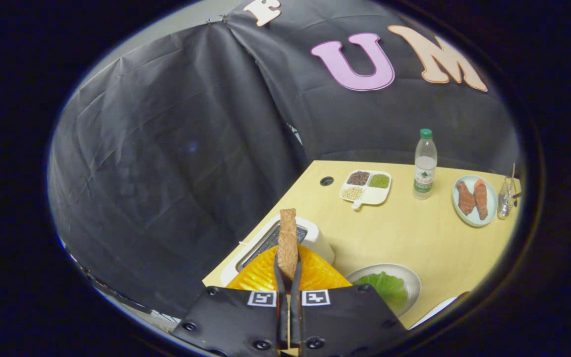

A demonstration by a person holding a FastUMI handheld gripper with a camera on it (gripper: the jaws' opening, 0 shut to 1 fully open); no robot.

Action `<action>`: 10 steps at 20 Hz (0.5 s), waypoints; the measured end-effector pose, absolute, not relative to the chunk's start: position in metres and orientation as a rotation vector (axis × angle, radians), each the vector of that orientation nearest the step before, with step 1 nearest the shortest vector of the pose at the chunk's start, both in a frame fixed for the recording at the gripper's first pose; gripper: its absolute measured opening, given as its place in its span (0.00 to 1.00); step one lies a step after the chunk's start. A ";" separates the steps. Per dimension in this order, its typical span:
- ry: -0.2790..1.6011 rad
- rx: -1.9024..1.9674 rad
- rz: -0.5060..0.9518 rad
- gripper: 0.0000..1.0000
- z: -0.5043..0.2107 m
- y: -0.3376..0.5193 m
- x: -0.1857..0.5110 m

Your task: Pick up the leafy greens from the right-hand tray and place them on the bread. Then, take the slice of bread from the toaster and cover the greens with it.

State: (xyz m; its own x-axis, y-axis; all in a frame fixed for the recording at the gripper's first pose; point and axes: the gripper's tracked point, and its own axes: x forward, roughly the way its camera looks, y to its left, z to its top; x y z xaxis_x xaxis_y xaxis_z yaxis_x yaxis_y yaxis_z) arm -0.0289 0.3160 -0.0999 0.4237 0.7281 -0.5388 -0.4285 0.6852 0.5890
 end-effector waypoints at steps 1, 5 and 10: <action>0.870 0.400 0.733 0.05 -0.105 0.309 -0.030; 0.900 0.412 0.684 0.05 -0.130 0.285 -0.033; 0.968 0.444 0.640 0.05 -0.175 0.269 -0.048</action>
